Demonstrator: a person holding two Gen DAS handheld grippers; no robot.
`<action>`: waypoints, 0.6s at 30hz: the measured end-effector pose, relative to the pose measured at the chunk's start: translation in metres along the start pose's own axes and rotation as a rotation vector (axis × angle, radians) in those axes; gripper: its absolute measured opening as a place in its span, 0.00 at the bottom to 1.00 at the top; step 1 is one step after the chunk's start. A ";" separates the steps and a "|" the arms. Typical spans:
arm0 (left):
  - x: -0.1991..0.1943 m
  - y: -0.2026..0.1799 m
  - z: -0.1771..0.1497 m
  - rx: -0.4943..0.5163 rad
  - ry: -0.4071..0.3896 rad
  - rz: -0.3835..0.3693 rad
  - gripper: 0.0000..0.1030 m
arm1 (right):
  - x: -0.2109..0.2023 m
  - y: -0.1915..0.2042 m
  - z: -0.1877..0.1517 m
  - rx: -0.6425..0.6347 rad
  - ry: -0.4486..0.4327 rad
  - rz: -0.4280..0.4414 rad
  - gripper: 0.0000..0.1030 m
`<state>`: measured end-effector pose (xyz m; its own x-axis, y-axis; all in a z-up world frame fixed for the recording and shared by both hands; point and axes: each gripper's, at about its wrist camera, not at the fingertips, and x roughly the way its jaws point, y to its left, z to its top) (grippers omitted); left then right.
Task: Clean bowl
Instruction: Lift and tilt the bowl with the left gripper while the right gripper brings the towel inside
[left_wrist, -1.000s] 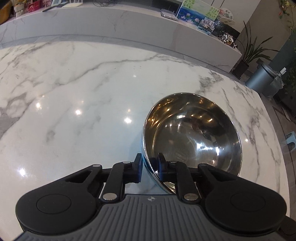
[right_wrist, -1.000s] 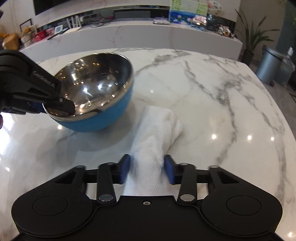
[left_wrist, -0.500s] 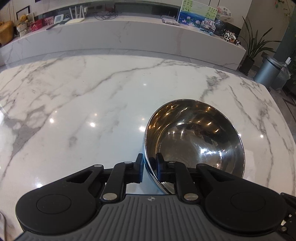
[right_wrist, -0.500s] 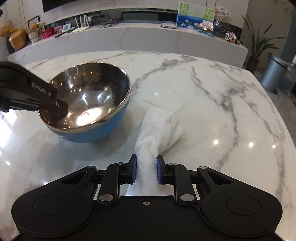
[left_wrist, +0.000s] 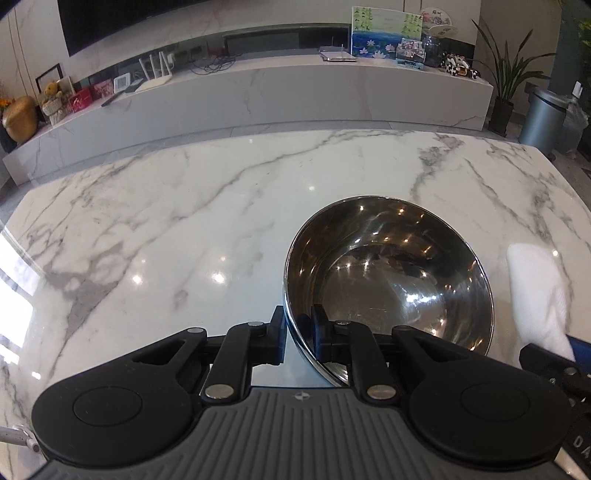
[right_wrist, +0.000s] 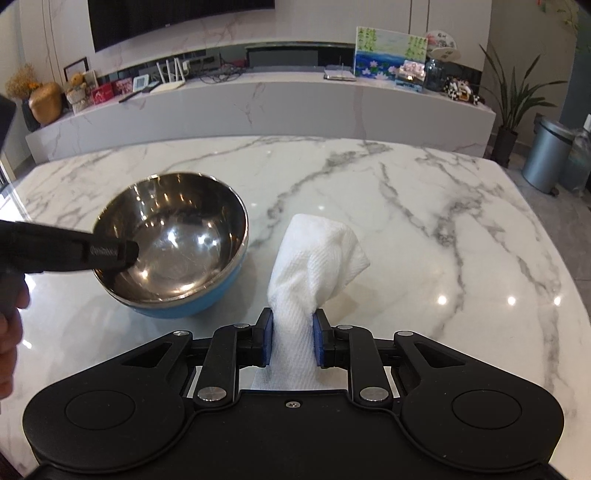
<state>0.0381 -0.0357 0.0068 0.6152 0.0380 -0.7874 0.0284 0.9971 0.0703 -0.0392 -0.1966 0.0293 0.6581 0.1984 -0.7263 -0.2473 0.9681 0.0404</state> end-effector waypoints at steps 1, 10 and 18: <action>0.000 -0.001 0.000 0.004 -0.001 0.003 0.12 | -0.001 0.000 0.000 0.000 -0.003 0.003 0.19; -0.007 -0.019 -0.006 0.106 -0.061 0.058 0.12 | -0.020 0.008 0.006 -0.011 -0.089 0.125 0.19; -0.006 -0.015 -0.008 0.110 -0.058 0.039 0.12 | -0.008 0.021 0.007 -0.032 -0.051 0.203 0.19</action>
<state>0.0278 -0.0507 0.0060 0.6620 0.0695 -0.7462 0.0878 0.9816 0.1693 -0.0448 -0.1764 0.0410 0.6275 0.3968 -0.6700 -0.4003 0.9024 0.1595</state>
